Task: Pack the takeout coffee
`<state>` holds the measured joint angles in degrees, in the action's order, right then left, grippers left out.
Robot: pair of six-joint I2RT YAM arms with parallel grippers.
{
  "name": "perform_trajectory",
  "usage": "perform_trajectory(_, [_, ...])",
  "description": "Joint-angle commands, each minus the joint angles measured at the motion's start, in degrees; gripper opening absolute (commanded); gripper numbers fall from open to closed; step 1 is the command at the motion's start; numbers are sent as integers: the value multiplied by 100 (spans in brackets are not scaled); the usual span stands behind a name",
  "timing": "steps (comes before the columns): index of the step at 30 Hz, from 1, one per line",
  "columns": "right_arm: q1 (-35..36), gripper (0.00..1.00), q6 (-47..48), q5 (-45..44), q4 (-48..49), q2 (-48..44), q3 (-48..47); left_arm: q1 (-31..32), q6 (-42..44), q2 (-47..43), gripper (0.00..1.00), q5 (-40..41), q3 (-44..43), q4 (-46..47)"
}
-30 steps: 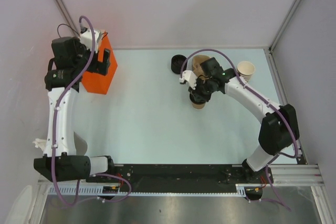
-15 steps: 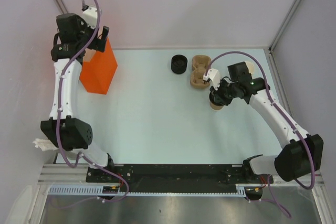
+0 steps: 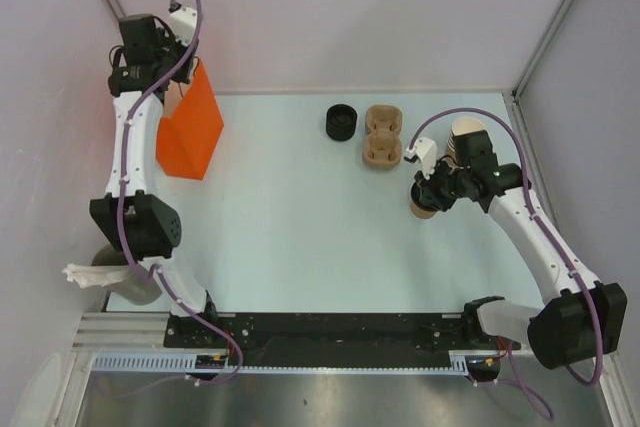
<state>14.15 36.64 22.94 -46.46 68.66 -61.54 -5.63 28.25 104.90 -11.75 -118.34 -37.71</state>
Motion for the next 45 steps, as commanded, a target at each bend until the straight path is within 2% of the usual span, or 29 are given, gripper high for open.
perform_trajectory(1, [-105,0,-17,97,198,-152,89,132,207,-57,22,-205,-339,-104])
perform_trajectory(3, [-141,0,9,88,207,-134,133,237,268,-128,11,-249,-303,-157])
perform_trajectory(8, [-307,0,97,44,198,59,230,519,418,-426,0,-188,30,-289])
perform_trajectory(9, [-317,0,115,35,198,103,265,797,444,-470,0,-153,92,-315])
perform_trajectory(29, [-800,0,229,158,242,499,397,2987,111,-1375,0,-275,241,-1326])
perform_trajectory(39, [-888,0,229,158,251,490,397,4148,102,-2044,1,-354,1243,-1326])
perform_trajectory(45, [-1011,0,194,158,269,499,397,4807,-3,-2044,2,-311,1200,-1511])
